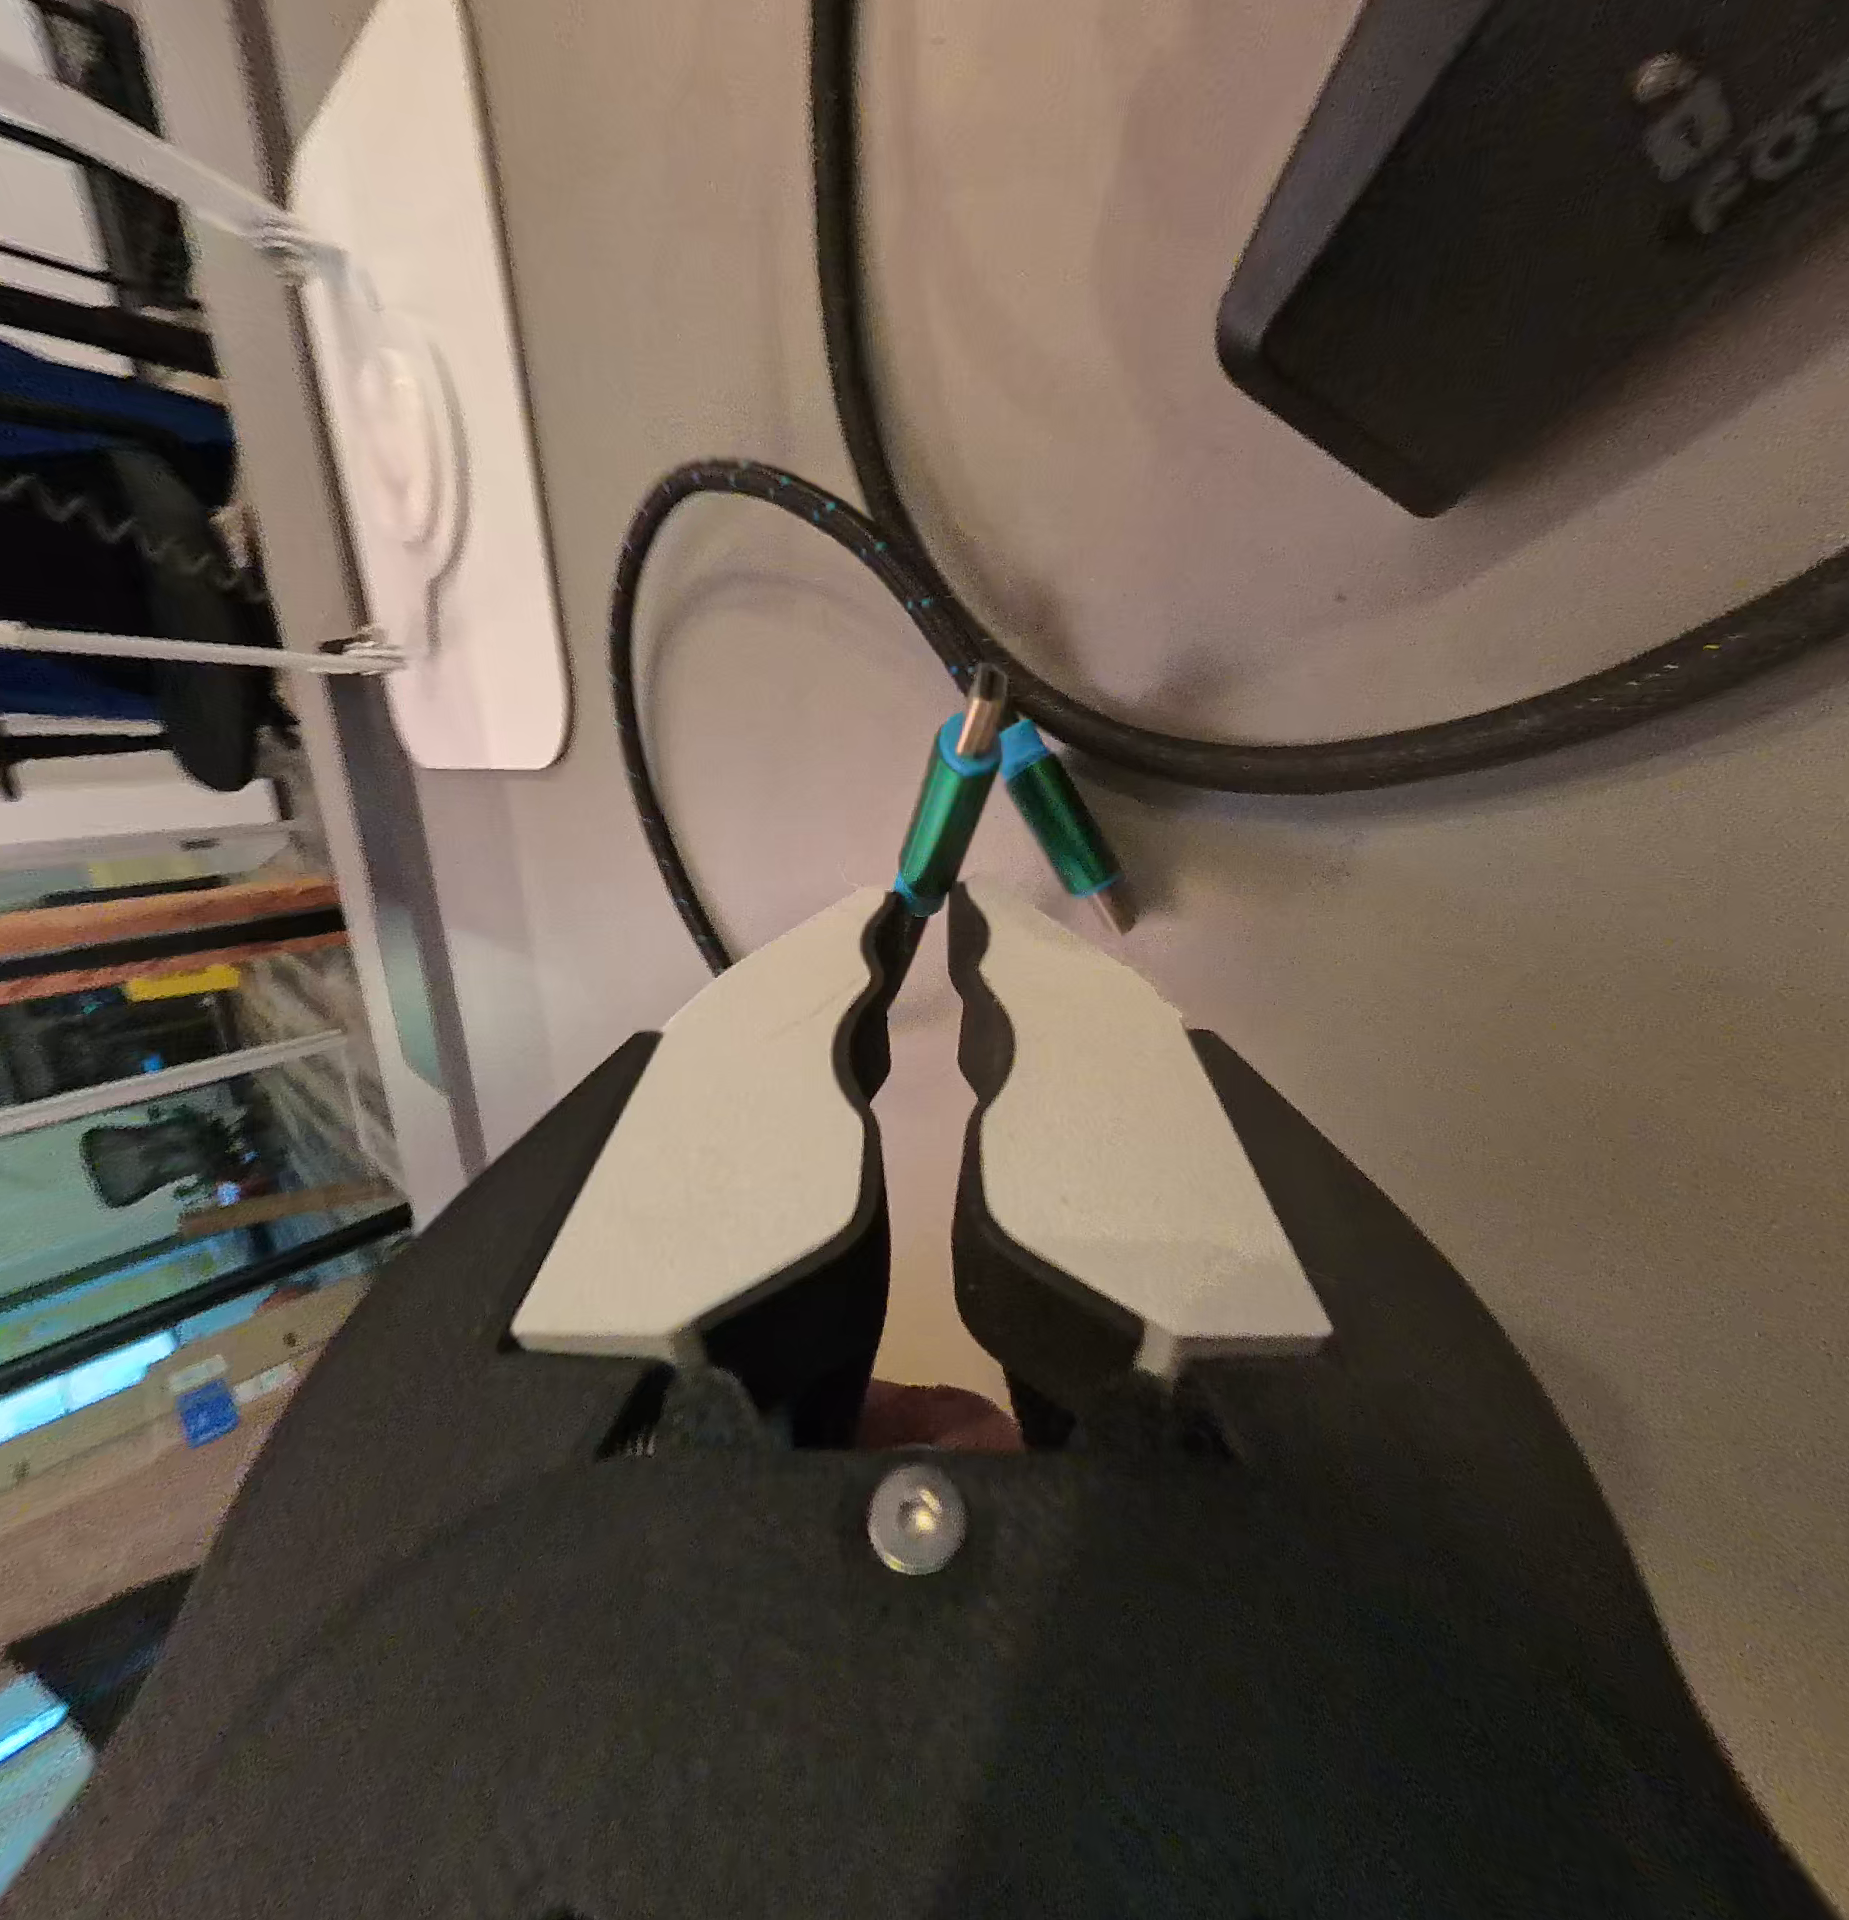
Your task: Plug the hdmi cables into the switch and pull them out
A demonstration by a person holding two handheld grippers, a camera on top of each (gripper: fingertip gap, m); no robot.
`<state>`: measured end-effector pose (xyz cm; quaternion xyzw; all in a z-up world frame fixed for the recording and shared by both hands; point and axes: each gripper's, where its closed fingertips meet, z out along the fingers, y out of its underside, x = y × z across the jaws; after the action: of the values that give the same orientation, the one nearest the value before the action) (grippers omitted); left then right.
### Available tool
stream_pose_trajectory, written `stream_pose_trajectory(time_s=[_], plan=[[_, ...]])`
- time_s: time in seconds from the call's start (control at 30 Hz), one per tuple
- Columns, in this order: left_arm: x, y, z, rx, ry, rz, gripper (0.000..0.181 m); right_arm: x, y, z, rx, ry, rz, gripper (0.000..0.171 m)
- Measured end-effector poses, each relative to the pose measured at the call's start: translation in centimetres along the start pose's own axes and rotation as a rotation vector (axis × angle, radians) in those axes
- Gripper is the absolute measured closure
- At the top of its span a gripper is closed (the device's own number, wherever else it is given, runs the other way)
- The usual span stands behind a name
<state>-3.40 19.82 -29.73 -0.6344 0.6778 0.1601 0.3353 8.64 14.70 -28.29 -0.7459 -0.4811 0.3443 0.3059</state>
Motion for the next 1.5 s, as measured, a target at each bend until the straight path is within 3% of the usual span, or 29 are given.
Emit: stream_pose_trajectory(time_s=[0.13, 0.23, 0.4, 0.57, 0.63, 0.73, 0.83, 0.97, 1.23, 1.37, 1.5], plan=[[-1.3, -0.3, -1.1, -0.002, -0.116, -0.025, 0.181, 1.8, -0.8, -2.5, -0.044, 0.226, -0.119, 0.111], [-1.9, -0.3, -1.7, -0.024, -0.157, -0.018, 0.181, 1.4, -2.8, -4.2, -0.003, 0.306, -0.182, 0.122], [-1.1, 0.3, -1.0, -0.085, -0.098, 0.016, 0.175, -0.9, -4.8, -3.9, -0.013, 0.273, -0.252, 0.133], [-0.8, 1.1, 1.1, -0.122, -0.004, 0.049, 0.155, -0.2, -3.1, -3.3, -0.083, 0.226, -0.172, 0.127], [-0.8, 0.8, 1.8, -0.087, 0.025, 0.067, 0.157, -0.1, -2.2, -3.3, -0.107, 0.208, -0.138, 0.128], [-0.5, 0.6, 2.8, -0.07, 0.062, 0.033, 0.175, -0.6, -2.4, -3.6, -0.098, 0.187, -0.141, 0.134], [-0.8, 0.6, 3.0, -0.076, 0.042, 0.025, 0.175, -1.8, -3.4, -4.0, -0.082, 0.15, -0.189, 0.145], [-2.3, 0.1, 1.4, -0.044, -0.03, -0.033, 0.175, -3.7, -6.5, -3.7, 0.045, 0.072, -0.198, 0.146], [-5.2, -2.9, -5.7, 0.017, -0.302, -0.024, 0.176, -2.4, -10.4, -0.4, 0.159, 0.103, -0.093, 0.125], [-5.6, -4.9, -8.4, 0.043, -0.427, 0.015, 0.175, -3.2, -11.9, 0.0, 0.233, -0.009, -0.018, 0.129], [-5.5, -6.1, -9.7, 0.056, -0.506, 0.073, 0.176, -3.9, -12.7, -1.0, 0.301, -0.096, 0.02, 0.151]])
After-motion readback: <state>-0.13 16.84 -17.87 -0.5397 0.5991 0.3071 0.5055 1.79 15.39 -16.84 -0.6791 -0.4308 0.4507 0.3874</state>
